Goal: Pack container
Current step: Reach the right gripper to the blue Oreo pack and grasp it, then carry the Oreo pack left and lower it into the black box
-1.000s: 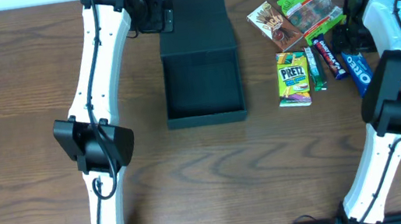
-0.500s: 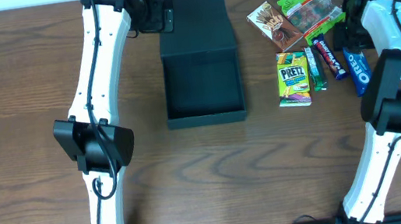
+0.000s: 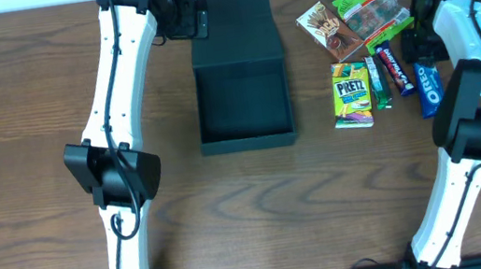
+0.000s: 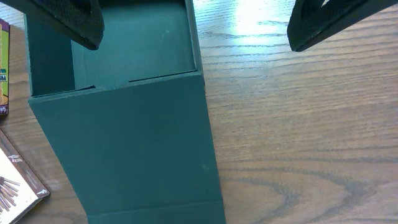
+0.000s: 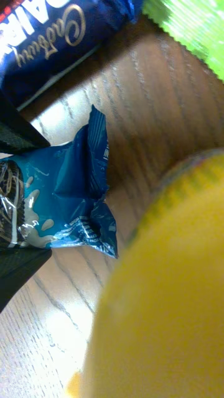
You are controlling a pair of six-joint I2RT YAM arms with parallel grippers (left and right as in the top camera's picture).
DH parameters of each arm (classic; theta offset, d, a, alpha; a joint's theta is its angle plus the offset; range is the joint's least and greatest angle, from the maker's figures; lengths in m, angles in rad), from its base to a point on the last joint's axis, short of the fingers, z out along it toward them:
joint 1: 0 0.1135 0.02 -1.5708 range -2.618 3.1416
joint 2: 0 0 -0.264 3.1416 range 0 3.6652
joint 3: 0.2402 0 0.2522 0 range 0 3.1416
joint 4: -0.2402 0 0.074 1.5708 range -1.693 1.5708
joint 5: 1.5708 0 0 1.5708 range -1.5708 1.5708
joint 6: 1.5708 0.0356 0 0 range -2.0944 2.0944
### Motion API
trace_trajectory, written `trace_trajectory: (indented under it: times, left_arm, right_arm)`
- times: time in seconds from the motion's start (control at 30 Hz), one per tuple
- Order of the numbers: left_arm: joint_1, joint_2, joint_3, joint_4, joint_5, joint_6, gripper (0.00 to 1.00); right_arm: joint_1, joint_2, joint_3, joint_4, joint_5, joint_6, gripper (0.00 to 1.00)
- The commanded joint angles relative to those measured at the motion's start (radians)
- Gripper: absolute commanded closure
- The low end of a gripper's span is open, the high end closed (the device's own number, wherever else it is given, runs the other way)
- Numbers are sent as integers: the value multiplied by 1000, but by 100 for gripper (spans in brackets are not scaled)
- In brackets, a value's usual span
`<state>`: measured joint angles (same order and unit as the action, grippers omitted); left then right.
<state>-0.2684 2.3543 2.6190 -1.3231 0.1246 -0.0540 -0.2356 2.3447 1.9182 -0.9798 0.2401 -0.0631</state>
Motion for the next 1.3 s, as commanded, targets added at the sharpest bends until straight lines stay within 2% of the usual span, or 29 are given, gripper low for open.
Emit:
trace_trajectory:
  times: [0.0, 0.07, 0.27, 0.4, 0.53, 0.7, 0.8, 1.03, 1.27]
  left_arm:
    - [6, -9, 11, 0, 0, 5, 5]
    - [6, -9, 11, 0, -1, 6, 5]
    - [7, -9, 11, 0, -1, 6, 5]
    - [8, -9, 11, 0, -4, 15, 5]
    - [27, -9, 11, 0, -5, 24, 5]
    - [79, -9, 11, -4, -5, -20, 4]
    - [124, -9, 11, -13, -4, -24, 4]
    - [211, -9, 11, -40, -4, -24, 5]
    - [235, -9, 11, -51, -5, -3, 4]
  right_arm:
    - [19, 9, -5, -44, 3, -3, 74]
    - [29, -2, 4, -60, 3, 7, 77]
    - [69, -105, 35, -68, -8, 31, 98]
    - [101, -210, 51, -60, -14, 48, 98]
    - [154, -330, 51, -44, -126, 54, 98]
    - [236, -399, 51, -18, -202, 226, 99]
    - [311, -401, 51, -11, -262, 341, 98]
    - [526, -360, 50, 74, -308, 432, 98]
    - [656, -263, 50, 79, -296, 530, 98]
